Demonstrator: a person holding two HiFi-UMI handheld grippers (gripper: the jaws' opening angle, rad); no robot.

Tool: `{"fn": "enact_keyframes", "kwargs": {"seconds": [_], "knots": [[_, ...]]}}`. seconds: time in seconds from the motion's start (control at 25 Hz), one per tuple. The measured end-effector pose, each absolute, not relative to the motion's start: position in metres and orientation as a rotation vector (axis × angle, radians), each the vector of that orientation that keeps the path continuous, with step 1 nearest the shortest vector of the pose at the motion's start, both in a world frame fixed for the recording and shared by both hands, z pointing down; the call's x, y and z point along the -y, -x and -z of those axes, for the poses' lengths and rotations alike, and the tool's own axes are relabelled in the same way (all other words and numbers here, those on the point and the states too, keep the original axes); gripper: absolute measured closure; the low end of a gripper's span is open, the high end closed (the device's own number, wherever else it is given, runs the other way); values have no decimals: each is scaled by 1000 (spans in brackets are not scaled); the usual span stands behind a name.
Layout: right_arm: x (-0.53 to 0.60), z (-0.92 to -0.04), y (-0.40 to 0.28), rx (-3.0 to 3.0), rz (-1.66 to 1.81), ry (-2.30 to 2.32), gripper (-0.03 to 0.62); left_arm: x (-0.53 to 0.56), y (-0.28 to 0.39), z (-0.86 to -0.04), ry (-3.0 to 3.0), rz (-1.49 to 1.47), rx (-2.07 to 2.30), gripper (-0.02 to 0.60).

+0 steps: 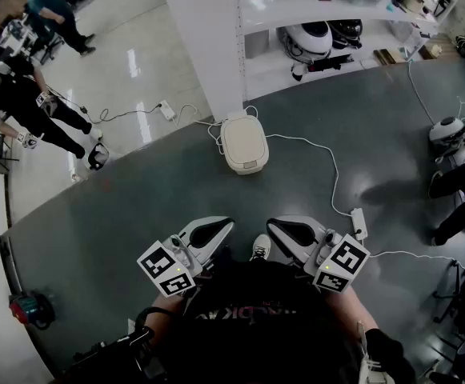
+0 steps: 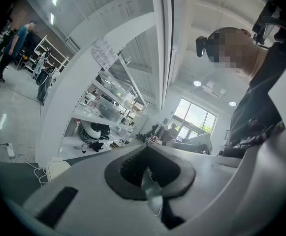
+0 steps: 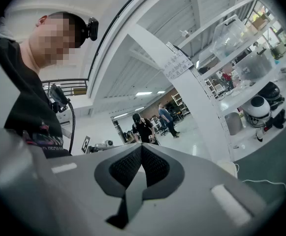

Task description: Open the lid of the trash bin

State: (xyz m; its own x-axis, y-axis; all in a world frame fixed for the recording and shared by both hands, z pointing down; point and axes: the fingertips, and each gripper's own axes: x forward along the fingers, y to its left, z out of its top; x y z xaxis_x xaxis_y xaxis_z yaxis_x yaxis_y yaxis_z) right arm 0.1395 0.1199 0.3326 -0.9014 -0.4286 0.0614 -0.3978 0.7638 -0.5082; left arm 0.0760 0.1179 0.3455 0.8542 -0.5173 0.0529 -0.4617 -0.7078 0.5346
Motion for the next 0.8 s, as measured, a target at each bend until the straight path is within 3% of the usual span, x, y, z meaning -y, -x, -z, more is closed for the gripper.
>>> {"fn": "enact_keyframes", "kwargs": {"seconds": [0.8], "knots": [[-125, -332, -141, -2904, 777, 653, 586, -117, -83, -347, -2485, 135, 691, 581]]}}
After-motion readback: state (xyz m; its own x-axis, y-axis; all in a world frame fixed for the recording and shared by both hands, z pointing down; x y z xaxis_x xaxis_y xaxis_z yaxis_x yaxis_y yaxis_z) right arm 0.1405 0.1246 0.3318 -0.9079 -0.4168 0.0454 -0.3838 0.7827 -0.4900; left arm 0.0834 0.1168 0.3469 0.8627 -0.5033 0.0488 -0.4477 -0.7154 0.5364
